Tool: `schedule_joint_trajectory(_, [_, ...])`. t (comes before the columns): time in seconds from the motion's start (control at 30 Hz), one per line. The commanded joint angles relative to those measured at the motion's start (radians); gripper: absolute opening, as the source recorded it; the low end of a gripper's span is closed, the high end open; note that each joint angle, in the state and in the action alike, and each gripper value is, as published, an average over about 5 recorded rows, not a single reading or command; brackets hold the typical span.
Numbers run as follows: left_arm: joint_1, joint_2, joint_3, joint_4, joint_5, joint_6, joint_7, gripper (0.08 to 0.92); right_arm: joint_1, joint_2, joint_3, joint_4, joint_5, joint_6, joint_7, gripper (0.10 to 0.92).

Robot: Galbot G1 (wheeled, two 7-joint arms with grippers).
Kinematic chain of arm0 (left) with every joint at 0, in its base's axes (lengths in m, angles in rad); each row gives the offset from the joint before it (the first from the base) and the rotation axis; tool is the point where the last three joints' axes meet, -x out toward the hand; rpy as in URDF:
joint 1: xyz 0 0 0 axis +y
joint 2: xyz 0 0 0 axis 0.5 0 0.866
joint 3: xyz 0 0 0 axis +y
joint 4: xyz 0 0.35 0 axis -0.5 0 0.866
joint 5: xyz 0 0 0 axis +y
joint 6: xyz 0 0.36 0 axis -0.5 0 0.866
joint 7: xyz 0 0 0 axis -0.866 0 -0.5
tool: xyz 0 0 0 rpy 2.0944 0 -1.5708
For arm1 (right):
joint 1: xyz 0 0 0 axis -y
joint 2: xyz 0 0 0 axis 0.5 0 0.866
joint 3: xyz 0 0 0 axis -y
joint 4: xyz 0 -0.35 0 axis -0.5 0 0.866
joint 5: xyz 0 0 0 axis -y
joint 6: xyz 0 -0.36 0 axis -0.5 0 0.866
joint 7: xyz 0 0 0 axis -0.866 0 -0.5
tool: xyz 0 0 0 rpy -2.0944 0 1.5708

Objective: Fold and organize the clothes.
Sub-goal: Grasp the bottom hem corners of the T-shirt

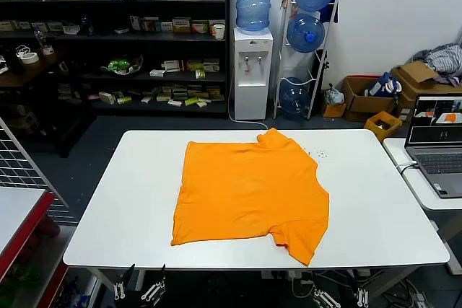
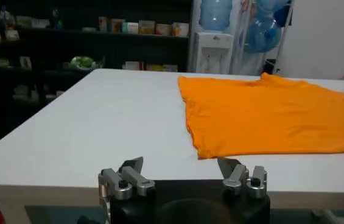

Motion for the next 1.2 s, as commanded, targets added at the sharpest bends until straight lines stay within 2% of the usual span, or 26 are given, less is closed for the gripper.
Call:
schedule_joint_trajectory(0.03, [-0.052, 0.015, 0.008, 0.013, -0.014, 0.003, 0.012, 0.823, 0.027, -0.007, -0.005, 0.000, 0.002, -0.014, 0.007, 0.823])
schedule_joint_trajectory(0.2, [-0.186, 0.019, 0.060, 0.053, -0.029, 0.035, 0.002, 0.823, 0.136, -0.014, -0.030, -0.037, 0.006, -0.061, 0.035, 0.823])
schedule_joint_trajectory(0.43, [-0.367, 0.008, 0.149, 0.171, -0.055, 0.092, -0.037, 0.823, 0.281, -0.005, -0.058, -0.167, -0.006, -0.095, 0.046, 0.823])
schedule_joint_trajectory(0.93, [-0.410, 0.009, 0.189, 0.214, -0.067, 0.149, -0.060, 0.823, 0.416, 0.043, -0.112, -0.320, -0.054, -0.119, 0.052, 0.819])
schedule_joint_trajectory(1.03, [-0.405, 0.009, 0.196, 0.211, -0.067, 0.162, -0.070, 0.823, 0.420, 0.045, -0.117, -0.326, -0.055, -0.125, 0.054, 0.776])
schedule_joint_trajectory(1.2, [-0.387, 0.010, 0.200, 0.201, -0.064, 0.170, -0.072, 0.778, 0.400, 0.041, -0.118, -0.315, -0.056, -0.122, 0.056, 0.636])
